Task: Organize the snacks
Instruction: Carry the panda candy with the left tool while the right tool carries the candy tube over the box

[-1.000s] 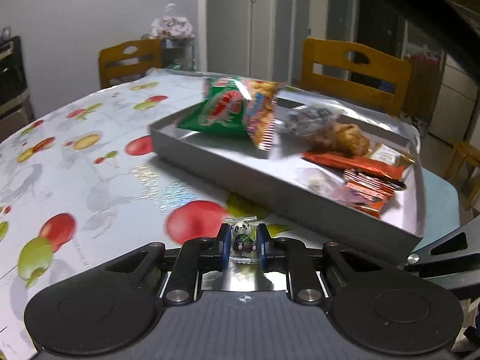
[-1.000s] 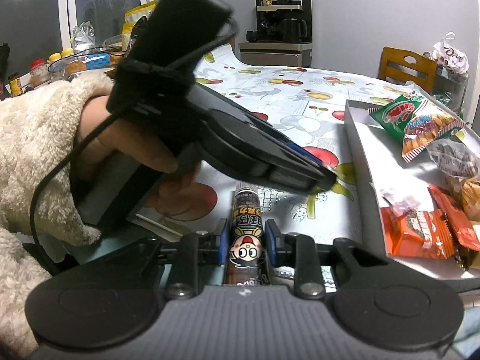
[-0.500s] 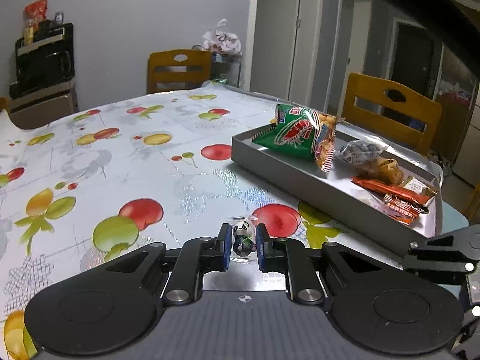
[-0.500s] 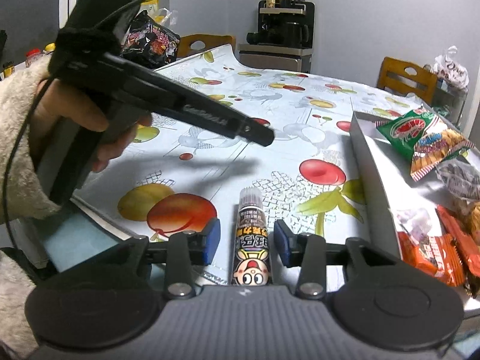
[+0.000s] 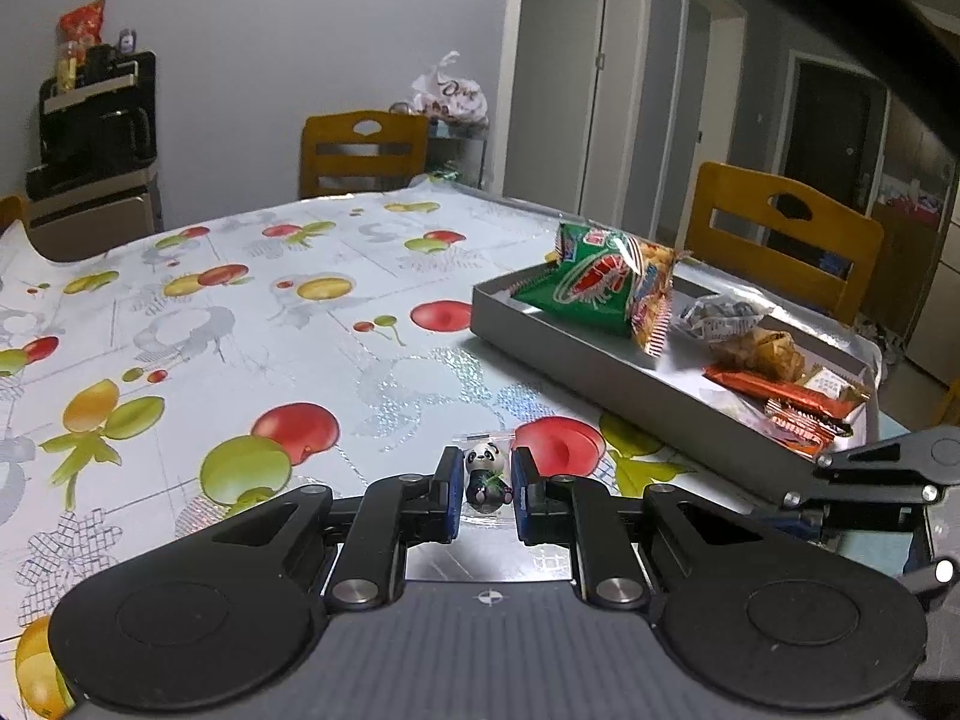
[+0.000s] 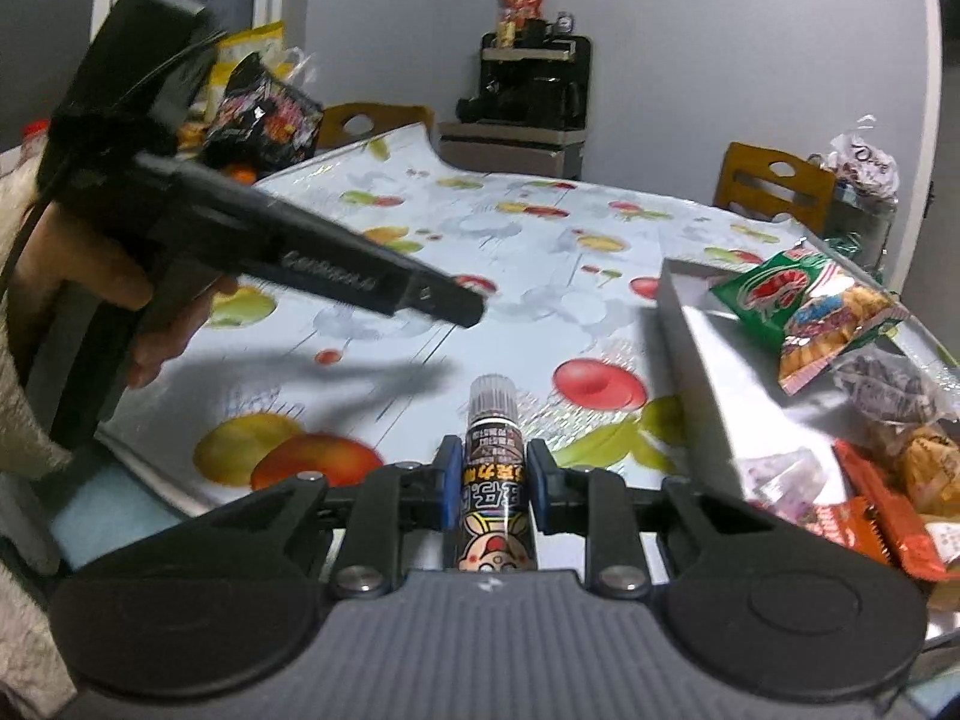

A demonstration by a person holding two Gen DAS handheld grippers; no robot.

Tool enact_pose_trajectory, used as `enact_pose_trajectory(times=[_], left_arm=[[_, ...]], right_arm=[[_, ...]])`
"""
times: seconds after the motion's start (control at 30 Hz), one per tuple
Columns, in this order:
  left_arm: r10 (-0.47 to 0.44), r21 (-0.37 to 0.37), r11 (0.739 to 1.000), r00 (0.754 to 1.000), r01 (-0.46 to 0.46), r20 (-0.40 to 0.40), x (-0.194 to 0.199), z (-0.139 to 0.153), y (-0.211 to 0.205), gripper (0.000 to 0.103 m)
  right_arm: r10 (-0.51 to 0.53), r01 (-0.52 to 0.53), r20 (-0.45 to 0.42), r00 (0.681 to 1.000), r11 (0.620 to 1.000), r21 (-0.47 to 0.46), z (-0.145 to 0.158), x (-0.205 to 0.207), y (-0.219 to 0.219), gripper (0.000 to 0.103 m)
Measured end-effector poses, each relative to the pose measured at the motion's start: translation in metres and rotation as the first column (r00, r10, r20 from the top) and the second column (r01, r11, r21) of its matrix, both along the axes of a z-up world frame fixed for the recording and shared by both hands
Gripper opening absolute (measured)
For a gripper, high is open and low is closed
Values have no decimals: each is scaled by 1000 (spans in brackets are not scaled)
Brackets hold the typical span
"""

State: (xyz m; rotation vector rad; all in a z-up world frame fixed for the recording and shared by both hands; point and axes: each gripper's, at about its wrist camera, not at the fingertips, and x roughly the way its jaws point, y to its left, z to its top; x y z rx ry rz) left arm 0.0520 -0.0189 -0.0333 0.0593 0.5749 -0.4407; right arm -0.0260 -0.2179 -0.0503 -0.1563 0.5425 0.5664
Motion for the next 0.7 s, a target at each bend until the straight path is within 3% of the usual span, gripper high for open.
enact_pose_trajectory(times=[0.37, 0.7], left_arm=[[-7, -6, 1000, 998, 8, 58, -2, 21, -5, 19], [-67, 4, 998, 992, 67, 108, -2, 37, -32, 19]], right_arm=[[-101, 86, 127, 987, 989, 118, 42, 15, -21, 22], [-131, 101, 186, 974, 981, 164, 70, 11, -38, 22]])
